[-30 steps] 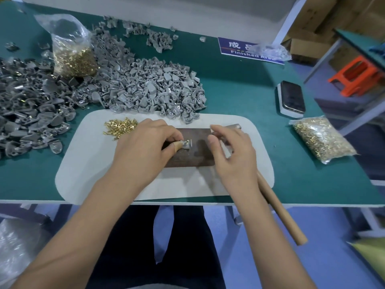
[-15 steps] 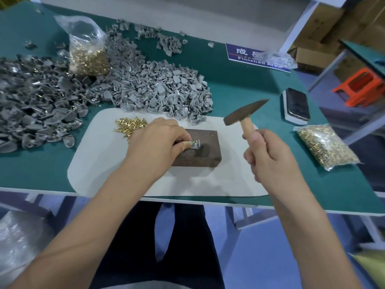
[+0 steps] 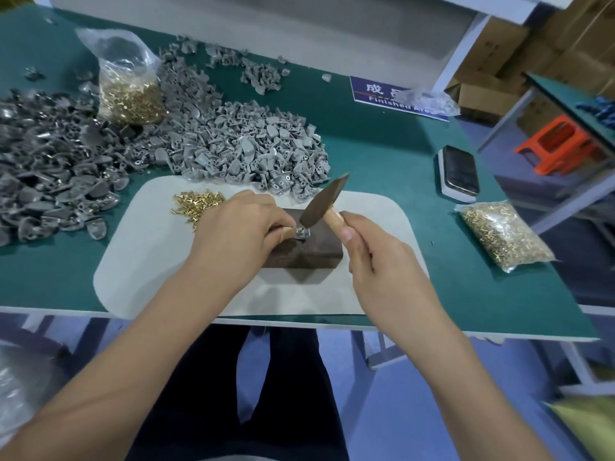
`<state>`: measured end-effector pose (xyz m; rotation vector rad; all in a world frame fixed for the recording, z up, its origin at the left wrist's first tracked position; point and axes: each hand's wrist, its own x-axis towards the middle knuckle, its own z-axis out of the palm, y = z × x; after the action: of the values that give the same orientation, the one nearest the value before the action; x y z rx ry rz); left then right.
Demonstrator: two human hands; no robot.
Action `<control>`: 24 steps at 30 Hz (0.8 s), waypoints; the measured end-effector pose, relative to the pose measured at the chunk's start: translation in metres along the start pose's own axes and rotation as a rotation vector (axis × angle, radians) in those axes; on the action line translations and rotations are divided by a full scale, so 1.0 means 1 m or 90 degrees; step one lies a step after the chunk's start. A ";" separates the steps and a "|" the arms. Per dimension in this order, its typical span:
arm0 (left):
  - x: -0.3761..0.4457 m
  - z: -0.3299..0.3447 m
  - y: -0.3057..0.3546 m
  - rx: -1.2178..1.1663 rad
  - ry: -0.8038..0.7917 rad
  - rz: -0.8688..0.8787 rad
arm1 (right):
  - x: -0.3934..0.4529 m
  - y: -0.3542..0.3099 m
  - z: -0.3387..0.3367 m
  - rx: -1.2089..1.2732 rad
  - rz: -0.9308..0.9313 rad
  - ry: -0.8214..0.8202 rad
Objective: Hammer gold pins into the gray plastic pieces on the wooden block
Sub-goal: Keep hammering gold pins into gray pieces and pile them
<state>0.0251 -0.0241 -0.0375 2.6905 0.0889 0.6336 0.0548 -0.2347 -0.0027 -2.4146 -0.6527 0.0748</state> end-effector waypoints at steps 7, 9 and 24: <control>-0.001 0.003 0.000 -0.002 0.010 0.008 | 0.000 -0.008 -0.009 0.040 0.002 0.087; -0.002 0.003 -0.001 -0.005 0.015 0.005 | 0.000 -0.009 -0.003 0.014 0.025 0.030; -0.004 0.005 -0.002 -0.031 0.018 -0.010 | 0.005 0.007 -0.010 0.089 -0.003 0.082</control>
<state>0.0244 -0.0248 -0.0442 2.6326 0.1012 0.6608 0.0643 -0.2423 0.0021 -2.2629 -0.5742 -0.0359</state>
